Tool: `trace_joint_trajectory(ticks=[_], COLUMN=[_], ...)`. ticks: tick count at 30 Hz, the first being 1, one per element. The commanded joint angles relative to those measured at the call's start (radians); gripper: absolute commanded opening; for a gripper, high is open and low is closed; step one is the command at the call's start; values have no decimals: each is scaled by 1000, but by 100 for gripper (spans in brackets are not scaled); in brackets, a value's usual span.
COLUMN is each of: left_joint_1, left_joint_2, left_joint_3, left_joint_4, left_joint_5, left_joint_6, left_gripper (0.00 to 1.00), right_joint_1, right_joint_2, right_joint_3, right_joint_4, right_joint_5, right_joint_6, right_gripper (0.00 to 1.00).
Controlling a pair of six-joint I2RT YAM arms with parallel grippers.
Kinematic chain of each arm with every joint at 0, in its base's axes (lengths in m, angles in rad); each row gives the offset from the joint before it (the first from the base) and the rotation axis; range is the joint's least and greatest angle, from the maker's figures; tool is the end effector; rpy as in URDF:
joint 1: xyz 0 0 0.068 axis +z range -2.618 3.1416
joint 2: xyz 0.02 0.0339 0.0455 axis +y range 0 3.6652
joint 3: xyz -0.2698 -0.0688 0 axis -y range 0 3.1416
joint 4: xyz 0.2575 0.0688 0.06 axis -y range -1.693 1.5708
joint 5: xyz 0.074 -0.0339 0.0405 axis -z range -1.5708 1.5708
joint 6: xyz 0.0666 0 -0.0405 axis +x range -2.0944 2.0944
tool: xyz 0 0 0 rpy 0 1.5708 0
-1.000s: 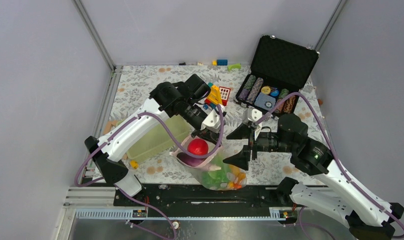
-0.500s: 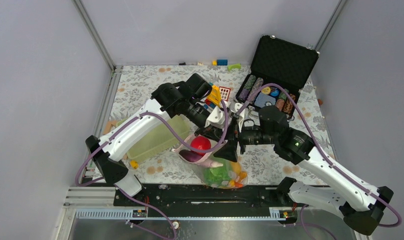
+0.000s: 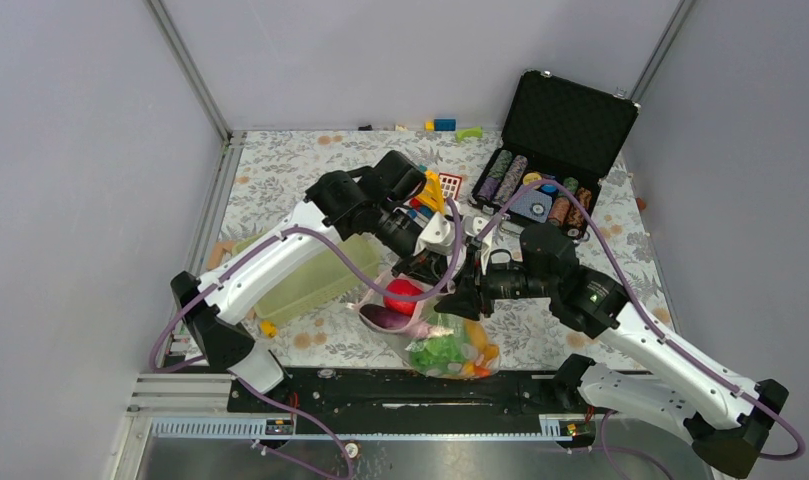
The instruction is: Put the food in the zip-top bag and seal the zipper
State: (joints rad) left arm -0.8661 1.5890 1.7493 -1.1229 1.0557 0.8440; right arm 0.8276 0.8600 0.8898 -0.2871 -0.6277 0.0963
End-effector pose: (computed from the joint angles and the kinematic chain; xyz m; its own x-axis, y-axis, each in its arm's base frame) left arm 0.1700 -0.2894 0.3959 0.1679 0.3708 -0.9134 0.8607 -0.5069 -0.0476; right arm 0.1223 0.1909 0.3531 -0.2656 -0.1741 -0.9482 -0.9592 0.1469 0.2417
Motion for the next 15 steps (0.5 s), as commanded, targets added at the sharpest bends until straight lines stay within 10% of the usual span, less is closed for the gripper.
trace_joint_trajectory(ticks=[1,8,15], left_joint_1=[3,5,51], left_joint_2=[-69,-205,-460], left_joint_3=[-9,-187,-491], left_joint_4=[123,416,830], left_joint_5=[14,-110,-373], left_joint_6=[-43,-262,-576], left_gripper=[5,98,99], right_joint_1=[7,7,7], right_joint_2=[-21,-62,-93], right_joint_3=[-8,-55,-61], right_joint_4=[44,49,46], right_joint_5=[-28,66,209], right_joint_6=[28,35,75], right_gripper=[31,17,9])
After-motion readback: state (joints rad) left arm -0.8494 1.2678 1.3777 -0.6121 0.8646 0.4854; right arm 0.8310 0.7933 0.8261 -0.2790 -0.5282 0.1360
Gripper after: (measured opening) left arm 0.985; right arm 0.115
